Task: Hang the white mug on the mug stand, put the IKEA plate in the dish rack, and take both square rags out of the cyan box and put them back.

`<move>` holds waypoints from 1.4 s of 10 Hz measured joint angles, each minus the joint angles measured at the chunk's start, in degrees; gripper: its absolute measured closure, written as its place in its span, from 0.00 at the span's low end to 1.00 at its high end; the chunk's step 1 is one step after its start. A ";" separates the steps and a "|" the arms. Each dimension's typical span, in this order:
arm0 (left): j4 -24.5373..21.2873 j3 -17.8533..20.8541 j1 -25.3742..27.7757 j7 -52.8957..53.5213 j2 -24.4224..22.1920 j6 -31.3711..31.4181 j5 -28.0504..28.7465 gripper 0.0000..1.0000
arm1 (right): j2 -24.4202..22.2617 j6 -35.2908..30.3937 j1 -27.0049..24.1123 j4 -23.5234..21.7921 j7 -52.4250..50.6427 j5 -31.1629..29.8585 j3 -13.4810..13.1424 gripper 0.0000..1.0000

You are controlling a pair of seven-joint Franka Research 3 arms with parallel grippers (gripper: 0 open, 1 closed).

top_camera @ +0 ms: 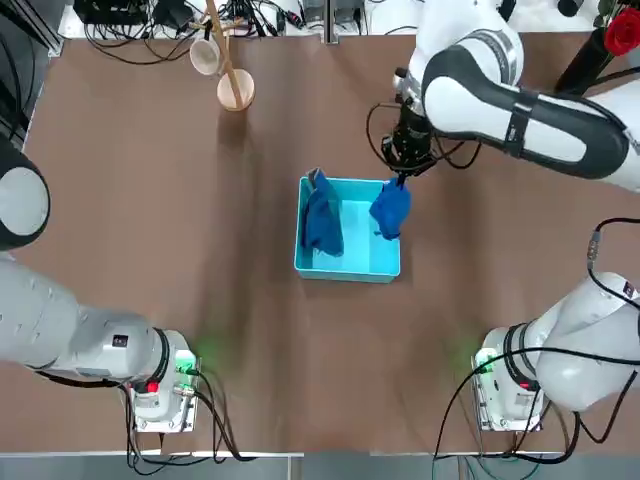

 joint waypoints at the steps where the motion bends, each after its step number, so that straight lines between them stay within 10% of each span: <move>1: 0.02 -0.89 -0.01 -0.77 0.01 0.00 0.00 0.02 | 0.29 1.49 0.52 -0.78 0.13 0.00 -0.04 0.98; 7: 0.92 -4.65 0.32 -1.17 1.54 0.03 -0.04 0.01 | 6.84 11.77 2.02 -5.97 0.19 0.00 -0.11 0.94; 14: 2.07 -4.47 2.03 -0.88 1.33 2.14 -2.59 0.01 | 7.35 11.08 0.72 -4.26 0.23 -0.45 -1.37 0.09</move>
